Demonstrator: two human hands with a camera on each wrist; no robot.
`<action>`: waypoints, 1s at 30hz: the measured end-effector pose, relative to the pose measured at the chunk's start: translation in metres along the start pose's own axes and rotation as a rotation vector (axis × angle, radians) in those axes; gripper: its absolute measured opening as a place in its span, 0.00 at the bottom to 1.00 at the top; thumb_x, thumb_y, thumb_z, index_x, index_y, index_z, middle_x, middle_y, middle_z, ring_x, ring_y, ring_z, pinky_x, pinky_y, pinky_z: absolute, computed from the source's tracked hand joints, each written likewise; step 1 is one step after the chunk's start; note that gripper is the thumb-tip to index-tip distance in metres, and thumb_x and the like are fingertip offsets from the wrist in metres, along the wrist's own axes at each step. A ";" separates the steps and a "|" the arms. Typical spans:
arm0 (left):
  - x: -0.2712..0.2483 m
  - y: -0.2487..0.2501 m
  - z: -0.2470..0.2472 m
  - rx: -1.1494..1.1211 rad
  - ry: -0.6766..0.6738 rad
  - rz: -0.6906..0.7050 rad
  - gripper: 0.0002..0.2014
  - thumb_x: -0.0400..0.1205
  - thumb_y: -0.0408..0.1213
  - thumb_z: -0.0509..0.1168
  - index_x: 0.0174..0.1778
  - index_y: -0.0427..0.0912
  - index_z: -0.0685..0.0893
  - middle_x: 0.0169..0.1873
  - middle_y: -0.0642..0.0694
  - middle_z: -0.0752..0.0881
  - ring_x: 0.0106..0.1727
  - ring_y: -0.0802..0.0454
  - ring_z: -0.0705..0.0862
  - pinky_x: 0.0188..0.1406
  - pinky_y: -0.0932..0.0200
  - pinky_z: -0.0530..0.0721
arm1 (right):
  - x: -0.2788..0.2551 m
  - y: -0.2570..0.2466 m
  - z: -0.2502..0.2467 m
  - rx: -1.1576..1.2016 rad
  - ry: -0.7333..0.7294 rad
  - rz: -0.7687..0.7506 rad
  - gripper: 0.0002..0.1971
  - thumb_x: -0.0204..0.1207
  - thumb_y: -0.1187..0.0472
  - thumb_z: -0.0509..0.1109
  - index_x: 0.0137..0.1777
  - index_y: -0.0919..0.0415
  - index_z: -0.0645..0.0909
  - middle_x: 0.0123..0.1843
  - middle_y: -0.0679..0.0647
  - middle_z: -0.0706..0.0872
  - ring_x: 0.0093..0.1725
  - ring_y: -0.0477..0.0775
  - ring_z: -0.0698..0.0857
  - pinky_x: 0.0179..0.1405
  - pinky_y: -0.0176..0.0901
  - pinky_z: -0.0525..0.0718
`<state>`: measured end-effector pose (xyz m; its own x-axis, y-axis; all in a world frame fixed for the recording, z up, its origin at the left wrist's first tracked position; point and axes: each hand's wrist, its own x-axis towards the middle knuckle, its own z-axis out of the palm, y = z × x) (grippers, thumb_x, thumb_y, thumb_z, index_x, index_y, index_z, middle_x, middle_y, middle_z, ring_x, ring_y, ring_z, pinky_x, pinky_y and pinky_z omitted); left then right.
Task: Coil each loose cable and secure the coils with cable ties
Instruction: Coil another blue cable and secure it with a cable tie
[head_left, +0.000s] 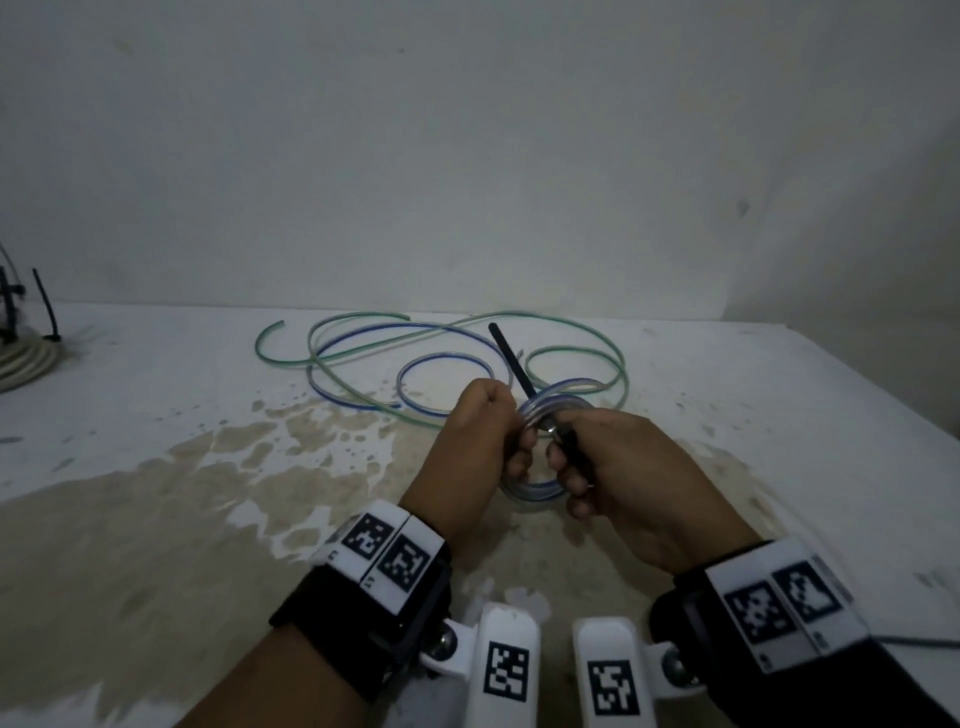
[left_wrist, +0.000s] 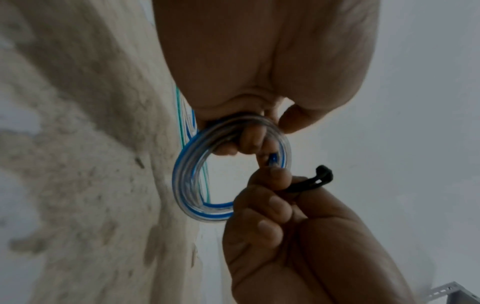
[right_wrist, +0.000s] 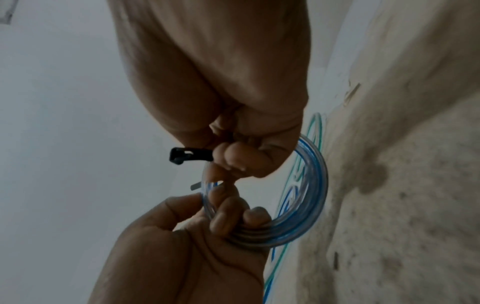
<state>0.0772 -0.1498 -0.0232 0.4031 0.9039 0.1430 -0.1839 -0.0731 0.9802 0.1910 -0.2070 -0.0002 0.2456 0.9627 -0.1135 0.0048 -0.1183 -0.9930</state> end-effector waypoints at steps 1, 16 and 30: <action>0.000 0.001 0.001 -0.037 0.020 -0.018 0.07 0.83 0.26 0.50 0.43 0.40 0.68 0.25 0.45 0.73 0.21 0.53 0.65 0.25 0.57 0.65 | -0.001 0.001 0.000 -0.001 -0.008 -0.006 0.19 0.80 0.64 0.60 0.29 0.57 0.85 0.26 0.53 0.78 0.20 0.48 0.68 0.19 0.37 0.67; 0.005 -0.005 -0.006 0.118 0.282 0.085 0.16 0.83 0.37 0.64 0.33 0.29 0.79 0.18 0.46 0.73 0.20 0.50 0.67 0.23 0.58 0.66 | -0.010 0.005 0.002 0.000 -0.099 -0.181 0.06 0.79 0.66 0.67 0.44 0.59 0.85 0.37 0.54 0.90 0.36 0.49 0.87 0.36 0.39 0.86; -0.006 0.003 -0.001 0.527 0.190 0.255 0.11 0.84 0.34 0.61 0.54 0.43 0.89 0.34 0.52 0.88 0.34 0.65 0.85 0.35 0.76 0.79 | -0.006 0.006 -0.008 -0.256 0.283 -0.515 0.11 0.76 0.65 0.70 0.56 0.53 0.87 0.41 0.51 0.91 0.37 0.43 0.87 0.47 0.44 0.87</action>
<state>0.0737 -0.1549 -0.0213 0.2288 0.8865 0.4022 0.2345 -0.4512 0.8611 0.1977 -0.2157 -0.0054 0.3966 0.8141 0.4243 0.4135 0.2542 -0.8743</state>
